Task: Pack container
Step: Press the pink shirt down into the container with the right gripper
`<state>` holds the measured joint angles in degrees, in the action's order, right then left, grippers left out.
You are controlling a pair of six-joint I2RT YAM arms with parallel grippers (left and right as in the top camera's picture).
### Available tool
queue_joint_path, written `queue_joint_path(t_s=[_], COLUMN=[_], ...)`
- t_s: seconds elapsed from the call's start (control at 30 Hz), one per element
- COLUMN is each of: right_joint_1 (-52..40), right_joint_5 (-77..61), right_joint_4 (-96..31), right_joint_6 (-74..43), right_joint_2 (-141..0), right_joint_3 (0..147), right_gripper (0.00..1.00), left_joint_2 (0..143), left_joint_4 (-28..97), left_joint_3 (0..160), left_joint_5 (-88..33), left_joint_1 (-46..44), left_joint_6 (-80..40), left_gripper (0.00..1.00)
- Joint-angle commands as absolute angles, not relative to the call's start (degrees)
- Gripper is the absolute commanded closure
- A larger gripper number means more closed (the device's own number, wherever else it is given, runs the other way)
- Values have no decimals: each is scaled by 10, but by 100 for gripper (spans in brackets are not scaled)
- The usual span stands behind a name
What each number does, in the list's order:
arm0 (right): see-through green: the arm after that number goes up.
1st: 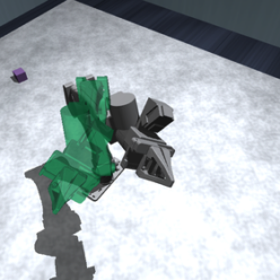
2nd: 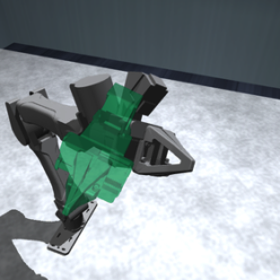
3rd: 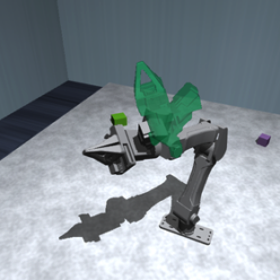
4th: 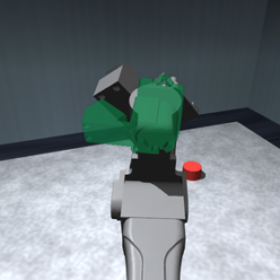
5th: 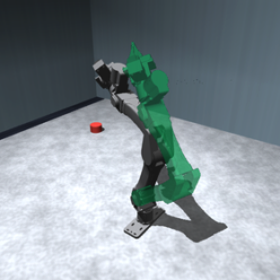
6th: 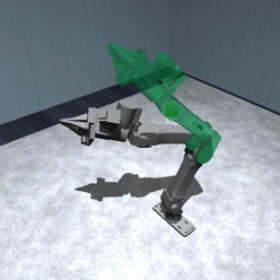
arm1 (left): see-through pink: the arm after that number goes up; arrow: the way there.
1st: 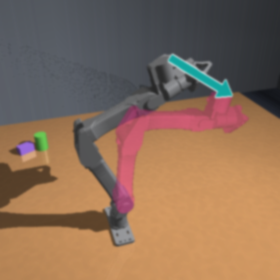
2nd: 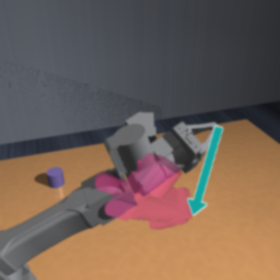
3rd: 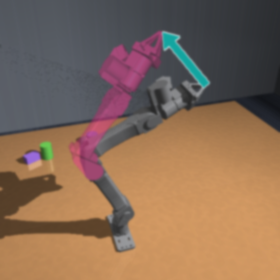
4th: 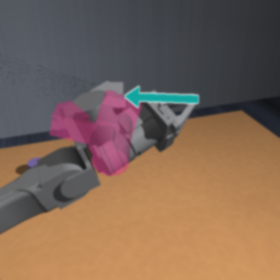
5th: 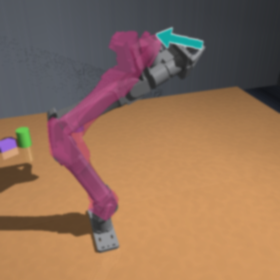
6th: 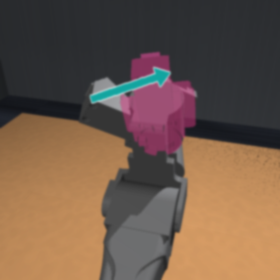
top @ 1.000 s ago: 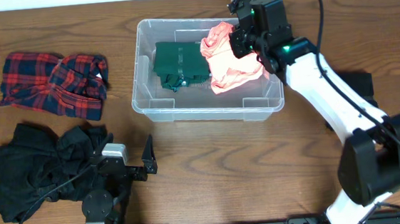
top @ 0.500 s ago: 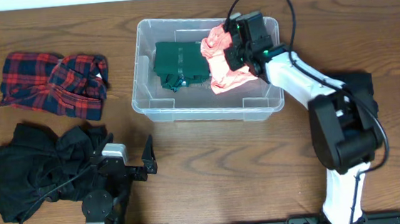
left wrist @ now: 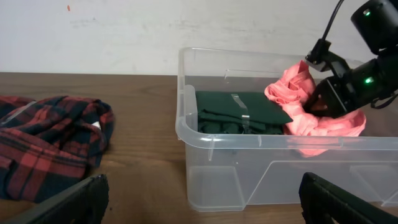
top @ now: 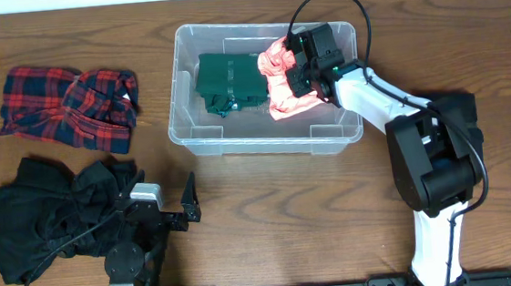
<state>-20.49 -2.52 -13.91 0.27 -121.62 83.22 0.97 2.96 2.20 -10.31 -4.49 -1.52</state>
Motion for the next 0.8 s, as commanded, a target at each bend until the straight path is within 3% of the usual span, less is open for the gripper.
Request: queue_joint_path(t_s=[0.0, 0.3, 0.77], right_joint_1=[-203, -209, -222], right_joint_5=[-18, -20, -23], right_joint_4=[-139, -119, -6], right_joint_6=[-4, -4, -30], right_joint_2=[-1152, -1088, -1158], right_joint_3=[839, 839, 839], right_gripper=[99, 99, 99], left_joint_2=[10, 10, 10], left_joint_4=[37, 37, 37], left_joint_3=[6, 6, 6], left_joint_5=[-105, -105, -105], left_joint_1=[-42, -42, -42], left_joint_6=[-18, -18, -18], left_gripper=[2, 2, 2])
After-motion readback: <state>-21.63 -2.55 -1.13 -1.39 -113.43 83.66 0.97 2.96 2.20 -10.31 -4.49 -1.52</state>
